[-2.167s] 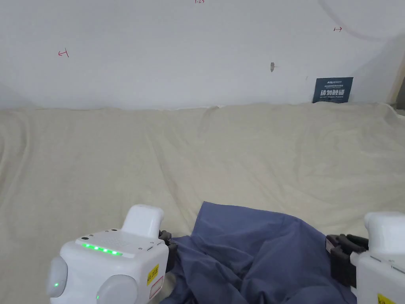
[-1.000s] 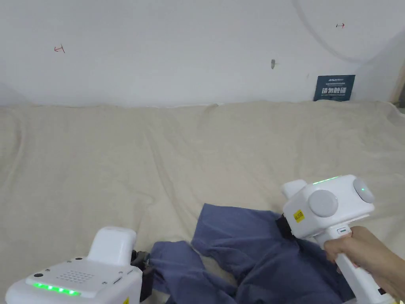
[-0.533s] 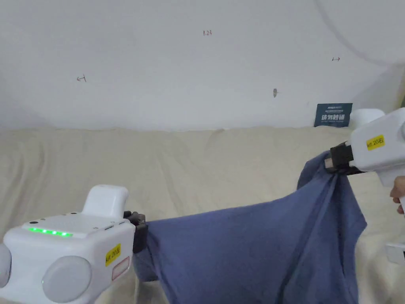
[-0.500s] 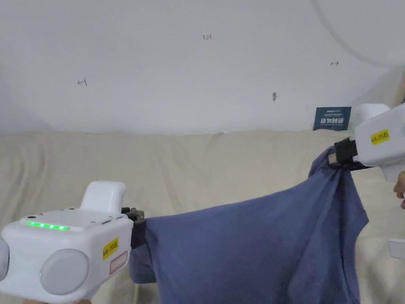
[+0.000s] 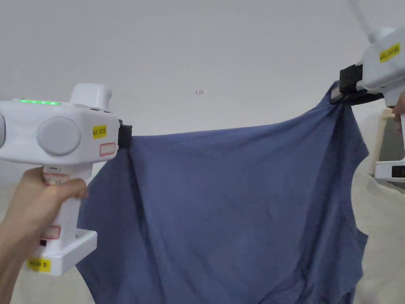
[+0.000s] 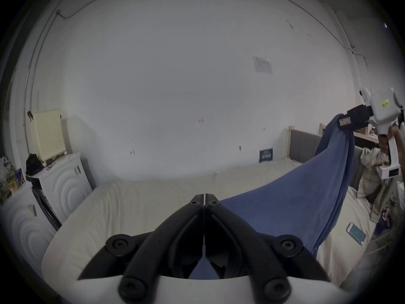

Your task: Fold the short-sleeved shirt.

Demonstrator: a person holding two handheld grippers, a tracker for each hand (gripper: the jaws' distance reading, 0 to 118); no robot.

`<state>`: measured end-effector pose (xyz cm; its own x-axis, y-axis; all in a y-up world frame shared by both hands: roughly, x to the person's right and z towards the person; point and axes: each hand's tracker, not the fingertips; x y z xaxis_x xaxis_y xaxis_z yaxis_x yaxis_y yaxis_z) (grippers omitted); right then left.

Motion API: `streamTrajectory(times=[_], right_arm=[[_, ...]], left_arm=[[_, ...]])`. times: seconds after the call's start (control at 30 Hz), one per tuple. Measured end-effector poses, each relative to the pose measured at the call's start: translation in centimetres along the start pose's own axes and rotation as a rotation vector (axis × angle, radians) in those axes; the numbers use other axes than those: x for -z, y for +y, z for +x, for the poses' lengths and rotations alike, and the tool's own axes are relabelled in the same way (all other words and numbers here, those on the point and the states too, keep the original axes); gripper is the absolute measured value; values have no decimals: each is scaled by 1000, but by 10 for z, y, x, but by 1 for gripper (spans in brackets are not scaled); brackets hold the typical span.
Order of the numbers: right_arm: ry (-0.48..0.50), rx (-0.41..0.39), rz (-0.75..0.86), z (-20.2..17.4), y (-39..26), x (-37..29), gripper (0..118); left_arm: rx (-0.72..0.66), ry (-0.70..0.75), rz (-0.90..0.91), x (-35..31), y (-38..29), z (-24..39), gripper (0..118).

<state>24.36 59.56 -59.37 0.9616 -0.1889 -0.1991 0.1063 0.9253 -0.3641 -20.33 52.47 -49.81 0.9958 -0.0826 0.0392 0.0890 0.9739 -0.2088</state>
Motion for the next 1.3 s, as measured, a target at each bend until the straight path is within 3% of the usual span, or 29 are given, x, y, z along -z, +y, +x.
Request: streamTrajectory(times=[0.43, 0.7, 1.07, 1.1, 1.17, 1.23, 1.3], right_arm=[[9, 13, 119, -45, 136, 10, 2], [22, 2, 96, -44, 146, 62, 2], [9, -23, -76, -32, 59, 123, 2], [23, 7, -97, -31, 48, 126, 2], [87, 37, -138, -23, 3, 130, 2], [95, 1, -159, -22, -32, 131, 2], [81, 19, -192, -18, -71, 130, 2]], left_arm=[[52, 38, 85, 56, 128, -33, 0], [27, 64, 63, 98, 147, -49, 0], [41, 66, -67, 133, 40, -36, 0], [27, 56, -88, 135, 26, -35, 0], [38, 57, -103, 131, -15, -25, 0], [61, 34, -166, 123, -53, -15, 0], [24, 22, -219, 113, -92, -8, 0]])
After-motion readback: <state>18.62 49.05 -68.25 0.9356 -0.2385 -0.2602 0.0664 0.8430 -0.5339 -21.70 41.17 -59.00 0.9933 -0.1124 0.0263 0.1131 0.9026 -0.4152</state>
